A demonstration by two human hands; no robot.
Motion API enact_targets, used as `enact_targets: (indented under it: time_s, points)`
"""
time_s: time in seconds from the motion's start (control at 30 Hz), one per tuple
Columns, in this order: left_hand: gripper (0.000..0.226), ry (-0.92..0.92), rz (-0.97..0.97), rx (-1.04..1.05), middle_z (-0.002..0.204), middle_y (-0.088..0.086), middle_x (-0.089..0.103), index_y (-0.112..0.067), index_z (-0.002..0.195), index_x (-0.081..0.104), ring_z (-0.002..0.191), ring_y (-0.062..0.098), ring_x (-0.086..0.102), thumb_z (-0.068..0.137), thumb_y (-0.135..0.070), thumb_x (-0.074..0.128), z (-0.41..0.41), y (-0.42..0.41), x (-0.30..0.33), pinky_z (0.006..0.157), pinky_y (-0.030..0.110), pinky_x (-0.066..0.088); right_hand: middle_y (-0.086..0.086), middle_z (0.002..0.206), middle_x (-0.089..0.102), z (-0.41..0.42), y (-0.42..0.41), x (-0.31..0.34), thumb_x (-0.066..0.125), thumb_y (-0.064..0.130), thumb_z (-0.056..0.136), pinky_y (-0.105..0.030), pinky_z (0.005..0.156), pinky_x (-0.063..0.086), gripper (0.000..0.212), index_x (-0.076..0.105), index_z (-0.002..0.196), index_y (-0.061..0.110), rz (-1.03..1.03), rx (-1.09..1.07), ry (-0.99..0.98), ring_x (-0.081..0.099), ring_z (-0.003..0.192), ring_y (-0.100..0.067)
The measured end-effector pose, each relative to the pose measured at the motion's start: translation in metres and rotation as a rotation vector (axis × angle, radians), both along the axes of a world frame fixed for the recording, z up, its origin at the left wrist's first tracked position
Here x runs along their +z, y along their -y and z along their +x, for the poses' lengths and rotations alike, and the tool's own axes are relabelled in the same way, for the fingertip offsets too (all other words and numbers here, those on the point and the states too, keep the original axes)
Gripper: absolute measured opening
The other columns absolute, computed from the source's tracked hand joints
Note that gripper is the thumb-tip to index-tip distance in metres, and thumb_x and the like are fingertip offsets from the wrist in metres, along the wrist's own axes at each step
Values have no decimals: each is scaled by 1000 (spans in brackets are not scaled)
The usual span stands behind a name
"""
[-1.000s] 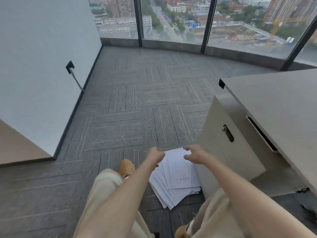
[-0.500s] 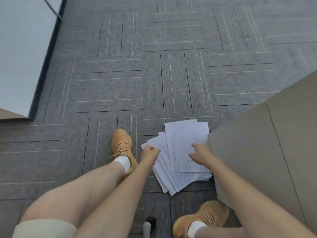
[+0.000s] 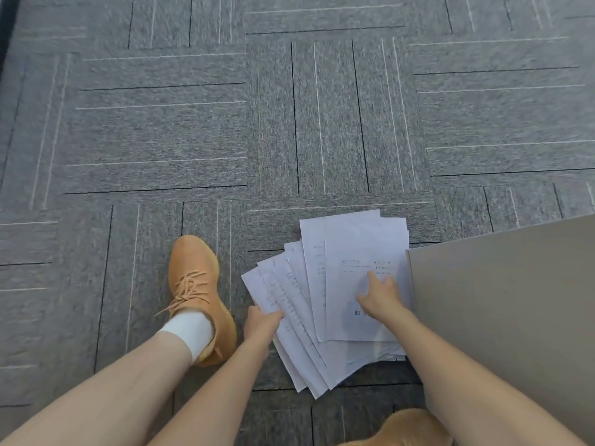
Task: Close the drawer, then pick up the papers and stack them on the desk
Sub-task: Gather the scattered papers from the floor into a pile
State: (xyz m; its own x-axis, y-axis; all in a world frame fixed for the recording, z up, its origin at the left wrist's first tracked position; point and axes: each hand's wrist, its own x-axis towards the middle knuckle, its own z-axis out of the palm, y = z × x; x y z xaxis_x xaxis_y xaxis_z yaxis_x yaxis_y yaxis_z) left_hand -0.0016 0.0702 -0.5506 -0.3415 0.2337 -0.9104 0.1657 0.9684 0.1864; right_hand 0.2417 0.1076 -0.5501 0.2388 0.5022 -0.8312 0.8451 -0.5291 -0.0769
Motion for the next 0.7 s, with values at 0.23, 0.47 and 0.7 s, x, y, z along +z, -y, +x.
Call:
enact_targets:
  time_s: [0.23, 0.47, 0.7]
  points:
    - [61, -201, -53, 32, 137, 22, 42, -7, 136, 34, 112, 40, 53, 83, -14, 63, 6, 1, -30, 75, 41, 47, -26, 161, -19, -4, 19, -33, 49, 44, 94, -52, 122, 11, 82, -4, 156, 30, 26, 78, 96, -7, 150, -43]
    - [33, -161, 6, 64, 111, 17, 57, -11, 108, 37, 95, 36, 59, 84, -12, 59, 15, 5, -36, 86, 51, 55, -20, 160, 13, -20, 24, -29, 44, 35, 97, -44, 116, 22, 59, 25, 152, 27, 229, 96, 91, 20, 146, -36]
    - [50, -271, -21, 82, 129, 25, 44, -3, 123, 41, 105, 44, 55, 80, -18, 63, 18, 9, -38, 89, 50, 52, -32, 160, -9, 4, 29, -44, 43, 50, 93, -55, 122, 4, 88, -7, 157, 17, 112, -55, 144, -7, 150, -44]
